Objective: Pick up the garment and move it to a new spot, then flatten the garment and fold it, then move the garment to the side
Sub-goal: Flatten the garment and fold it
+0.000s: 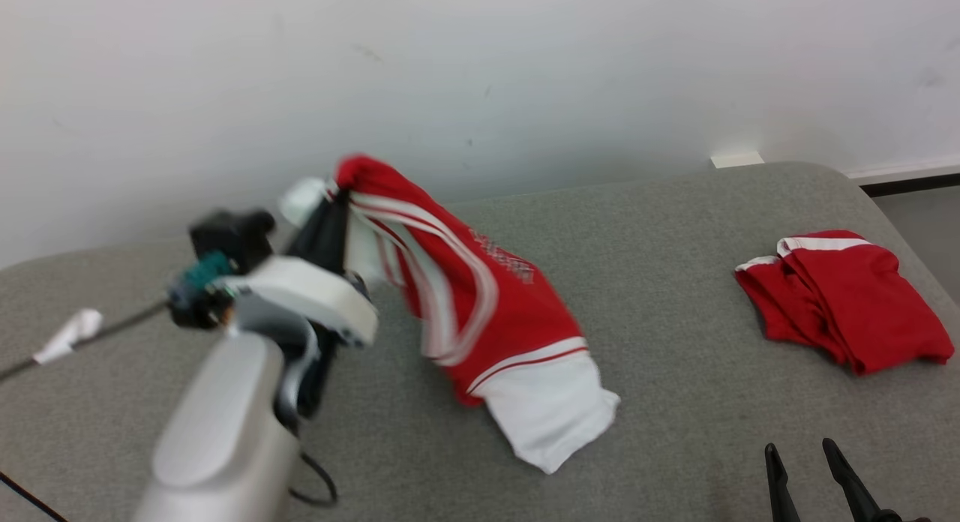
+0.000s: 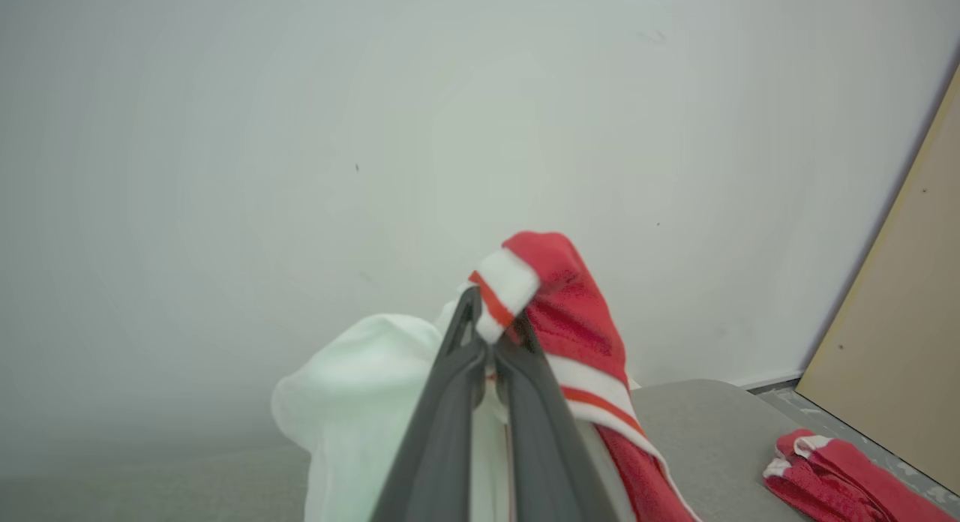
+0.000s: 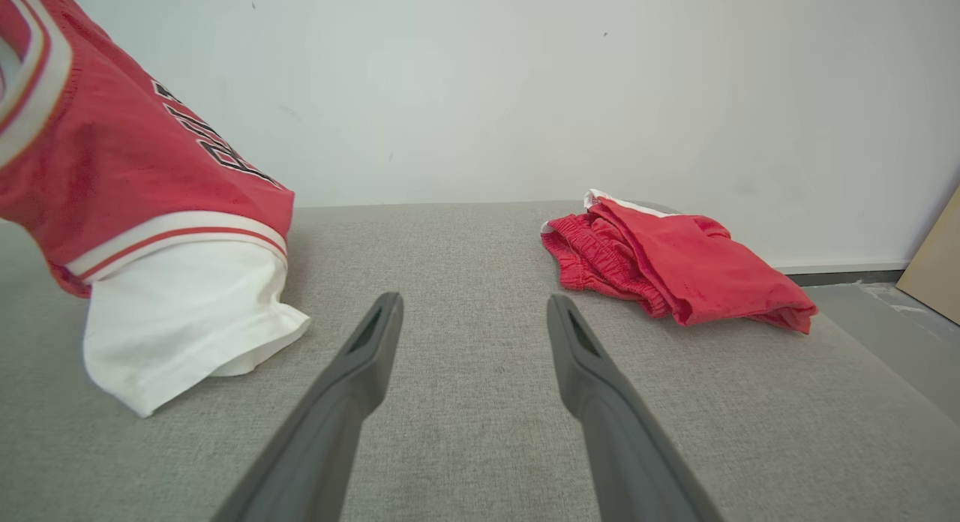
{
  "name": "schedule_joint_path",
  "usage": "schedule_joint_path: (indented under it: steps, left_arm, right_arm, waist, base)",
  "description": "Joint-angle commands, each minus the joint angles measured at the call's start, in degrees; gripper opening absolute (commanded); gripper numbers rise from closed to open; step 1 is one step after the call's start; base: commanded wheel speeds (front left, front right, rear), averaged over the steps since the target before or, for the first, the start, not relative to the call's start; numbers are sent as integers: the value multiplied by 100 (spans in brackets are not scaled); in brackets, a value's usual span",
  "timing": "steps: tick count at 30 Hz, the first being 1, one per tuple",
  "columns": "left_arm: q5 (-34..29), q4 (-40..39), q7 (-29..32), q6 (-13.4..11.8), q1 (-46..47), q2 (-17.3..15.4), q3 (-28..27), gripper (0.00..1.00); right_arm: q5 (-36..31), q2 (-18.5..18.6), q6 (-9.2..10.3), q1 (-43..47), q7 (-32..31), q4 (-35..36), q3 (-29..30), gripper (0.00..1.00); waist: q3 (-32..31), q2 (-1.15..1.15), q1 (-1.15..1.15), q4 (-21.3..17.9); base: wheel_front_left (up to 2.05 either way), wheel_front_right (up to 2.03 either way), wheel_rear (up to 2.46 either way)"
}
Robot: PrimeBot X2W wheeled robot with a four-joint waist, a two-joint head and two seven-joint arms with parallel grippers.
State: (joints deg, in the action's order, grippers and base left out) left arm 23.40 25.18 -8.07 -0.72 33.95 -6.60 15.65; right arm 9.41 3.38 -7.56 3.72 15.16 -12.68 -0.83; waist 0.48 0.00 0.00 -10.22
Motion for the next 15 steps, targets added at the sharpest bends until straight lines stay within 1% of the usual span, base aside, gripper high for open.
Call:
schedule_joint_path:
  steps: [1,5,10,12,15]
  left_arm:
    - [-88,-84,74,-57,201,-144,-42,0]
    - [-376,-212,429,-246,826,-551,-120,0]
    - [-841,-72,876,-464,1584,-987,-22,0]
    - [-969,17,989,-562,1844,-1052,18,0]
    - [-1139,93,1092,-641,2153,-1127,95,0]
  right_arm:
    - [10,0,17,52,-5,1,5,100]
    - [19,-10,17,88,-6,-24,0,100]
    - [29,-23,17,115,-5,-70,-22,100]
    - [30,-25,17,105,-5,-92,-37,100]
    - [46,-28,18,80,-5,-115,-50,100]
  waist:
    - [-40,0,0,48]
    - [-103,0,0,134]
    - [-169,0,0,236]
    - [-190,0,0,259]
    - [-213,0,0,278]
  base:
    - [0,0,0]
    - [0,0,0]
    - [0,0,0]
    - [0,0,0]
    - [0,0,0]
